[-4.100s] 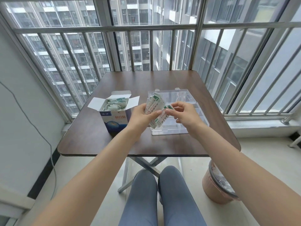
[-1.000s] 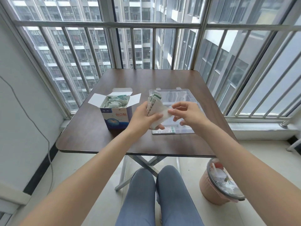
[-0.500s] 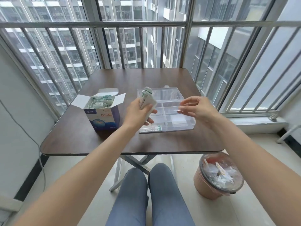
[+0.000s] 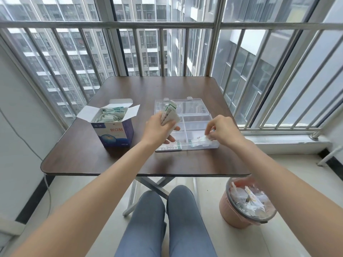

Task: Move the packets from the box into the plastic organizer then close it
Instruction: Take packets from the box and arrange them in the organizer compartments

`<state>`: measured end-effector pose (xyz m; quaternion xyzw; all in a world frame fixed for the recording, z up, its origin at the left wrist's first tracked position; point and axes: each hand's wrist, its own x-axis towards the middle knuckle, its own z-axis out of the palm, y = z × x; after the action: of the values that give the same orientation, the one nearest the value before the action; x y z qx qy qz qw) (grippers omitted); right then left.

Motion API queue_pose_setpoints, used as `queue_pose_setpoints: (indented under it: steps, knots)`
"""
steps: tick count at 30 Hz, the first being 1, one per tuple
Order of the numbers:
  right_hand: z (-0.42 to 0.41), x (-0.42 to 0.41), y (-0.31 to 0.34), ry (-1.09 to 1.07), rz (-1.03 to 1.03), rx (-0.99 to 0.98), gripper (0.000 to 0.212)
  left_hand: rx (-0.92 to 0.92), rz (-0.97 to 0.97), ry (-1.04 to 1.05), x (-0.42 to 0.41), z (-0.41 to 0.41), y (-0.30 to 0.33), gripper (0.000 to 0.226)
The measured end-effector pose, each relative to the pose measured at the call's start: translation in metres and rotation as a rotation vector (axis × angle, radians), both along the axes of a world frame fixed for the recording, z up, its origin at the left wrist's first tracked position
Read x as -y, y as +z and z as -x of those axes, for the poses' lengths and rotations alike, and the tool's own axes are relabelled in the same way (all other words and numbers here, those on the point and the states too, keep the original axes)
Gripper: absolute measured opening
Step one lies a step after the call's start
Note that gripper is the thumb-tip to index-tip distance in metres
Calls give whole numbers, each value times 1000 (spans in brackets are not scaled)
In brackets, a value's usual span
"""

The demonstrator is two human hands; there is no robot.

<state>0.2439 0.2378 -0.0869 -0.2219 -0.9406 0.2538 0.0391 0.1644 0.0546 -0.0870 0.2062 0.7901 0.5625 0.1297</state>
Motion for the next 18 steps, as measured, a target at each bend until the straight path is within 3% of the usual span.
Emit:
queue_pose_setpoints:
  steps: [5,11,14,18]
  knots:
    - [3,6,-8,88,-83,41,19,-5,7,-9,0,-1,1,14]
    - [5,21,-8,14,-179,163,17,4,32,-22,-1,-4,-3,19]
    - [2,32,-4,-8,-160,225,40,3,33,-20,-1,-4,-4,16]
    - [-2,40,-2,36,-270,270,30,2,27,-20,-2,-6,-4,13]
